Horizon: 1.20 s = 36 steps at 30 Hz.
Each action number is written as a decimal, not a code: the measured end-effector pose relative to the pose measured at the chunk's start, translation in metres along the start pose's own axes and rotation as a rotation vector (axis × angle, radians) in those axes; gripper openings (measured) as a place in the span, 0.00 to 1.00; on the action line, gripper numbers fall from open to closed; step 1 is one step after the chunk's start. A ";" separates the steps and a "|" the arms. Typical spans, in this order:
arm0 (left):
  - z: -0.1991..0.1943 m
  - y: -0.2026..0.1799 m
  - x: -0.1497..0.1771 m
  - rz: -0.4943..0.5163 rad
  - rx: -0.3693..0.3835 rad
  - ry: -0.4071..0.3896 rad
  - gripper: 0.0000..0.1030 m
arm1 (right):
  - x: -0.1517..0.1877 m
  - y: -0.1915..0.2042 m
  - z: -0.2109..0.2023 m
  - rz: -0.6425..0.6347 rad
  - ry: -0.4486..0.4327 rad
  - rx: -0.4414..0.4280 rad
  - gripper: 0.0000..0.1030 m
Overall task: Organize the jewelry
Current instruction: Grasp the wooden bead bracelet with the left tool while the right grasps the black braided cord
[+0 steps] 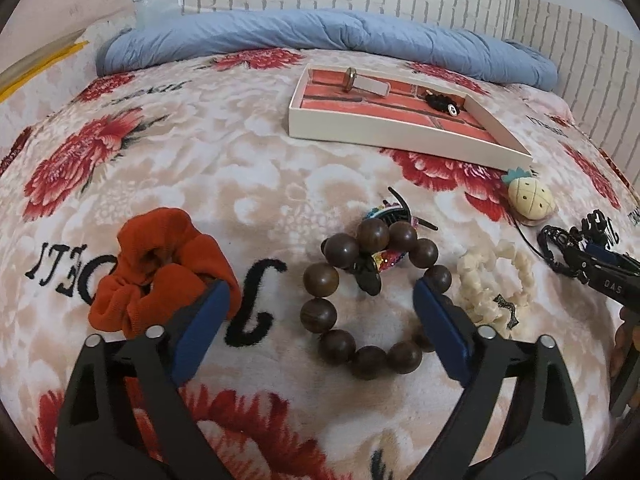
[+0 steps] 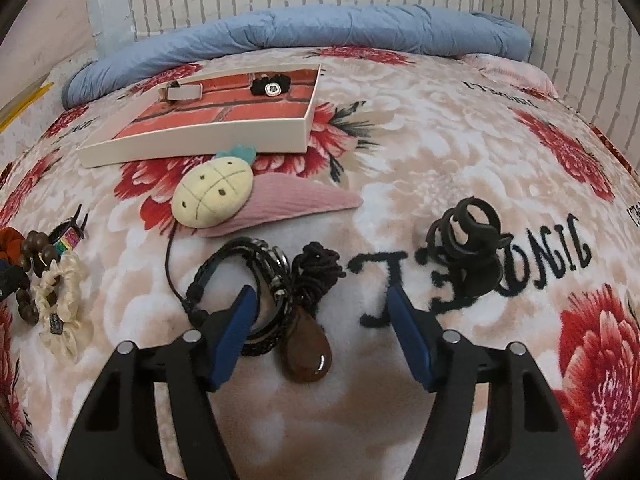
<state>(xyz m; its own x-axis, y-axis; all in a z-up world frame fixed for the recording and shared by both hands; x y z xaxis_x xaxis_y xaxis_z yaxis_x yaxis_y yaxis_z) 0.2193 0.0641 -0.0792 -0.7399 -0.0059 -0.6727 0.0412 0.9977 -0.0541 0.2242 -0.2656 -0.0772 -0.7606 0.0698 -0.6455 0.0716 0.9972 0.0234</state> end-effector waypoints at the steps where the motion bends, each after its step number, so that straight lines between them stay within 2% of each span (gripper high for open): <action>1: 0.003 0.001 0.000 -0.005 0.005 0.009 0.82 | 0.000 0.001 0.002 -0.006 0.007 0.004 0.63; 7: 0.015 0.006 0.002 -0.036 0.020 0.057 0.72 | -0.002 0.005 0.007 -0.020 0.026 0.024 0.61; 12: 0.017 0.002 0.004 -0.016 0.015 0.071 0.66 | -0.001 0.003 0.005 -0.006 0.015 0.018 0.61; 17: 0.017 0.003 0.006 -0.020 0.025 0.077 0.64 | 0.003 0.000 -0.001 0.011 0.005 0.013 0.55; 22: 0.017 0.003 0.007 -0.020 0.025 0.078 0.64 | 0.003 -0.003 -0.015 0.031 -0.057 0.001 0.55; 23: 0.017 0.004 0.007 -0.022 0.027 0.077 0.64 | 0.004 -0.003 -0.017 0.031 -0.066 0.001 0.52; 24: 0.017 0.003 0.007 -0.023 0.029 0.078 0.64 | 0.004 -0.001 -0.017 0.027 -0.061 -0.004 0.43; 27: 0.018 0.003 0.007 -0.025 0.038 0.080 0.62 | 0.007 0.003 -0.016 0.012 -0.041 -0.024 0.31; 31: 0.018 0.002 0.007 -0.023 0.039 0.082 0.61 | 0.006 0.009 -0.017 -0.012 -0.045 -0.026 0.26; 32: 0.018 0.002 0.007 -0.024 0.040 0.082 0.61 | 0.006 0.011 -0.016 -0.017 -0.039 -0.030 0.22; 36: 0.018 0.003 0.007 -0.031 0.047 0.083 0.60 | 0.005 0.019 -0.013 -0.047 -0.030 -0.039 0.20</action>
<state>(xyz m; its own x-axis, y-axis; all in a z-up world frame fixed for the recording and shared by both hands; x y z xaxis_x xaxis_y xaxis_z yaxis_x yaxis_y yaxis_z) 0.2266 0.0654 -0.0972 -0.7942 -0.0293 -0.6069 0.0476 0.9928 -0.1102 0.2129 -0.2456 -0.0698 -0.7428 0.0225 -0.6691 0.0104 0.9997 0.0220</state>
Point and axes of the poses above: each gripper's, at about its wrist camera, not at the fingertips, and z roughly the way its jaws point, y to its left, x to its underside, the point moved 5 cm from there along z, roughly the way its jaws point, and after that the axes turned 1 degree about -x, right-handed, at the moved point
